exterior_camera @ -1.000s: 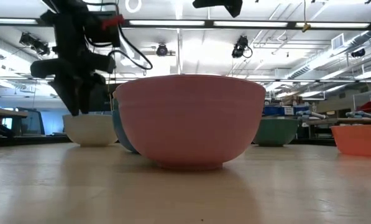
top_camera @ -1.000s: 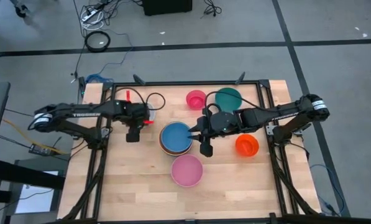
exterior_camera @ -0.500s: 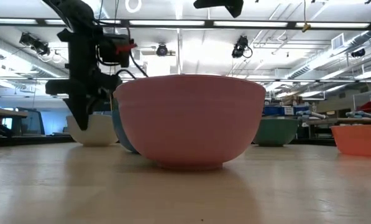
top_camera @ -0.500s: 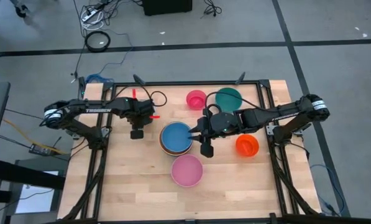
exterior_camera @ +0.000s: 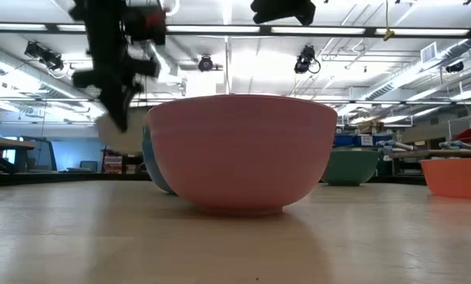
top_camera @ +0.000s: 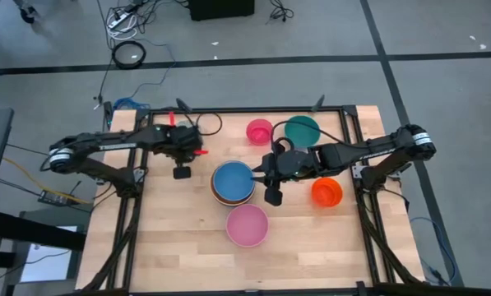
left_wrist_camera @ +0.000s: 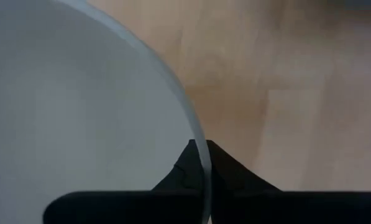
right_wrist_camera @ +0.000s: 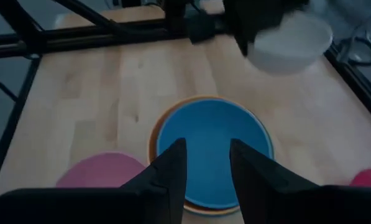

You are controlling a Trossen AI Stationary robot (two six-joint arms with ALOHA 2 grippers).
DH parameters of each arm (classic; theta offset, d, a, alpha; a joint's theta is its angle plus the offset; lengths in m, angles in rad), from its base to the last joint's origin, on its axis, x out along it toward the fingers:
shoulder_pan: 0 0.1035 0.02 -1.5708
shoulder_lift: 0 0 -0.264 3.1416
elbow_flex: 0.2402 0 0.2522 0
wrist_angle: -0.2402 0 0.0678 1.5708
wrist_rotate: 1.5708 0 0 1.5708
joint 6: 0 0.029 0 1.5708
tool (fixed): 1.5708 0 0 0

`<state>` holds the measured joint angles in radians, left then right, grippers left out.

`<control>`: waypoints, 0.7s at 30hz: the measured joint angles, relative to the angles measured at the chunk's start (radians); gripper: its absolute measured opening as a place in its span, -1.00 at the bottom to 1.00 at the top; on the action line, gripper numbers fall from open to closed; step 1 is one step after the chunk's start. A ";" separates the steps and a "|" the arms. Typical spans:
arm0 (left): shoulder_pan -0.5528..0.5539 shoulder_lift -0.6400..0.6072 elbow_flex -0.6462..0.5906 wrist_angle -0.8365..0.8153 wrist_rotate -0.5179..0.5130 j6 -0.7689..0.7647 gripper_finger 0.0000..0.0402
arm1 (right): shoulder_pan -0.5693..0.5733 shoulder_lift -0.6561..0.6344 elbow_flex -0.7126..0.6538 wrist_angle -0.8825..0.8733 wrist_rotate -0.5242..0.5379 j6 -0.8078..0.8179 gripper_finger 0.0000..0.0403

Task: Nest bowls inside each other
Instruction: Stack the white bowl on top of the blue bowl

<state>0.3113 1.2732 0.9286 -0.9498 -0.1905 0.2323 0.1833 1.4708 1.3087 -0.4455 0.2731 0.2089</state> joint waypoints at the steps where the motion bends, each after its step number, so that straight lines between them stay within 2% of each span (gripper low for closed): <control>1: -0.012 -0.014 0.028 0.000 0.000 -0.011 -0.98 | 0.000 0.000 0.000 -0.008 0.005 0.014 -0.45; 4: -0.062 -0.048 0.108 0.031 0.012 -0.029 -0.98 | 0.000 0.000 0.000 -0.056 0.043 0.075 -0.46; 8: -0.142 -0.050 0.195 0.141 0.136 -0.027 -0.98 | 0.000 0.000 0.000 -0.148 0.137 0.174 -0.49; 11: -0.204 -0.032 0.232 0.221 0.179 -0.027 -0.98 | -0.003 0.000 0.000 -0.232 0.195 0.235 -0.49; 15: -0.266 0.022 0.240 0.255 0.182 -0.056 -0.98 | -0.005 0.000 0.000 -0.308 0.221 0.280 -0.50; 21: -0.339 0.129 0.240 0.257 0.195 -0.109 -0.98 | -0.004 0.000 0.000 -0.323 0.233 0.286 -0.50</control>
<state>-0.0279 1.4019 1.1687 -0.6933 0.0049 0.1232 0.1795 1.4708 1.3090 -0.7690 0.5059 0.4953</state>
